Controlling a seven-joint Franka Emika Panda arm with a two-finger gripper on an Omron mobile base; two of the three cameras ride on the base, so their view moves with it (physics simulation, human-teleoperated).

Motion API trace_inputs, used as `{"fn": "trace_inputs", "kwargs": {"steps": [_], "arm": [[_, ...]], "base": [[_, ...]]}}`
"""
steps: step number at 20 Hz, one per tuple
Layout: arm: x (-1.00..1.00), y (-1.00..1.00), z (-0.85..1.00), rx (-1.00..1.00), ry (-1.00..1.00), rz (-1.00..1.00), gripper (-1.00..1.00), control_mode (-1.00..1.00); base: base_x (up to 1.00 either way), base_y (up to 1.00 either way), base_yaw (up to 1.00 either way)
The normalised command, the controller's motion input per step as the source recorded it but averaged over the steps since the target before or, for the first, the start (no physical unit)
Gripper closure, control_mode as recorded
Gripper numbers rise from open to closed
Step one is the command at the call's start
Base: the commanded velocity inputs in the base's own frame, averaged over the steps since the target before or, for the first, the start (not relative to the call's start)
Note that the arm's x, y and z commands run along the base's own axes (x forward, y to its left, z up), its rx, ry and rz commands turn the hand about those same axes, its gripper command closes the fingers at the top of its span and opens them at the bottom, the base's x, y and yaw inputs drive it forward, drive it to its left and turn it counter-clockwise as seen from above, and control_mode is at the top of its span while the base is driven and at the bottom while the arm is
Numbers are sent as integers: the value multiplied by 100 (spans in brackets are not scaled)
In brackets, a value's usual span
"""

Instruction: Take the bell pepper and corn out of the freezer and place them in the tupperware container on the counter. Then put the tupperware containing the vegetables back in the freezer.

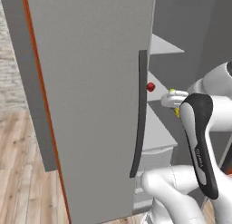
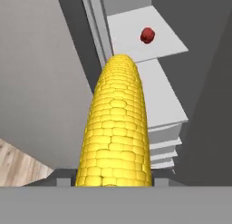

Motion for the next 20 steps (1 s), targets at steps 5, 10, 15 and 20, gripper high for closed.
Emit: {"fn": "trace_inputs", "kwargs": {"steps": [5, 10, 15, 20], "arm": [[0, 0, 0, 0, 0, 0, 100, 100], [0, 0, 0, 0, 0, 0, 100, 100], [0, 0, 0, 0, 0, 0, 100, 100], [0, 0, 0, 0, 0, 0, 100, 100]], "base": [[-48, 85, -28], [-61, 98, 42], [-28, 100, 31], [0, 100, 15]]}}
